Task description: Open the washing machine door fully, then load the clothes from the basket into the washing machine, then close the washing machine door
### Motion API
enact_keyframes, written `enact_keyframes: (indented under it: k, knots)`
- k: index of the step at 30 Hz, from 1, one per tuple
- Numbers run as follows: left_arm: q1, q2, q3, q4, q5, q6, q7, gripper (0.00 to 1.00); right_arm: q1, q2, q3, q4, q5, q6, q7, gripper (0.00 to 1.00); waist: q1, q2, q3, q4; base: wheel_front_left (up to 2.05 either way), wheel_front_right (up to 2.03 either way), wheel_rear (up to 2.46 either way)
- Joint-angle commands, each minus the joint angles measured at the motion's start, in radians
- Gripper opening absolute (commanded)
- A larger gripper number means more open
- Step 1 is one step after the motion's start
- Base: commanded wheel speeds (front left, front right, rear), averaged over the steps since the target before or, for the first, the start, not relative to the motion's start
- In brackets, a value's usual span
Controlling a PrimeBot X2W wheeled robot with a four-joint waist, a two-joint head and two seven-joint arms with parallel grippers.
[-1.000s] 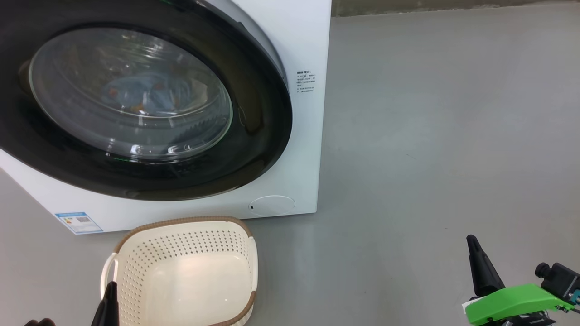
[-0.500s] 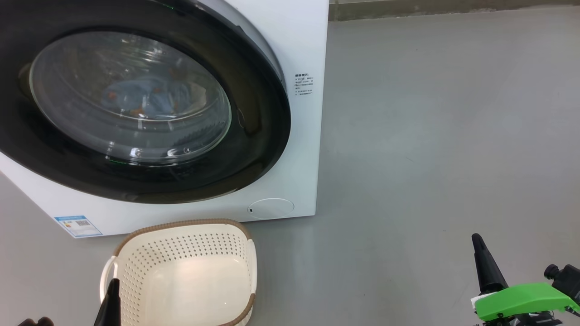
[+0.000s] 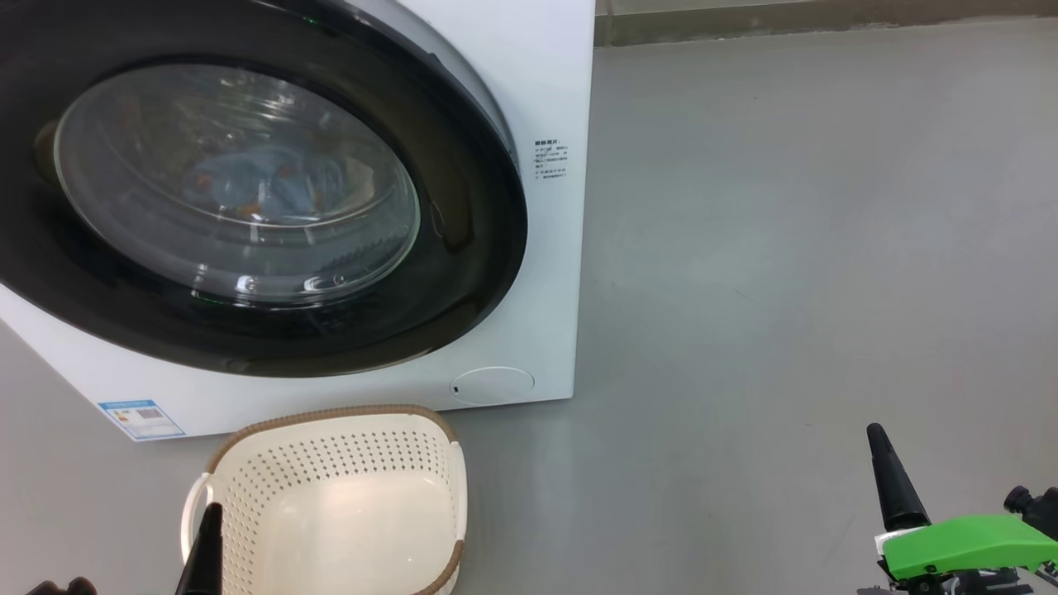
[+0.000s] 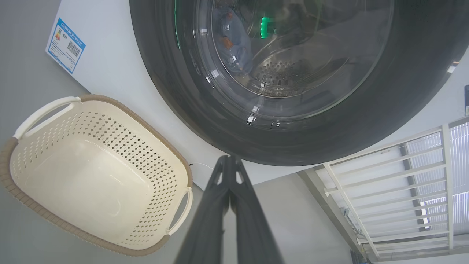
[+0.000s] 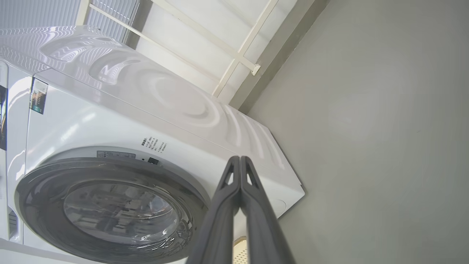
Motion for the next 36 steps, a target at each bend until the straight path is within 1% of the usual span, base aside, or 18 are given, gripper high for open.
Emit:
enact_keyframes:
  k: [1,36]
  knots:
    - [-0.052,0.011,0.028,-0.017,-0.026,0.002,0.008,0.00,-0.034,-0.005,0.008,-0.031,0.027,0.001,0.008,0.00,-0.0001,0.0000,-0.001,-0.001,0.00,0.00,0.00]
    - [-0.102,-0.022,0.063,-0.009,-0.340,0.006,0.108,0.00,-0.044,0.008,-0.033,-0.064,0.368,0.001,0.108,0.00,-0.0001,0.0000,-0.025,-0.013,0.00,0.00,0.00]
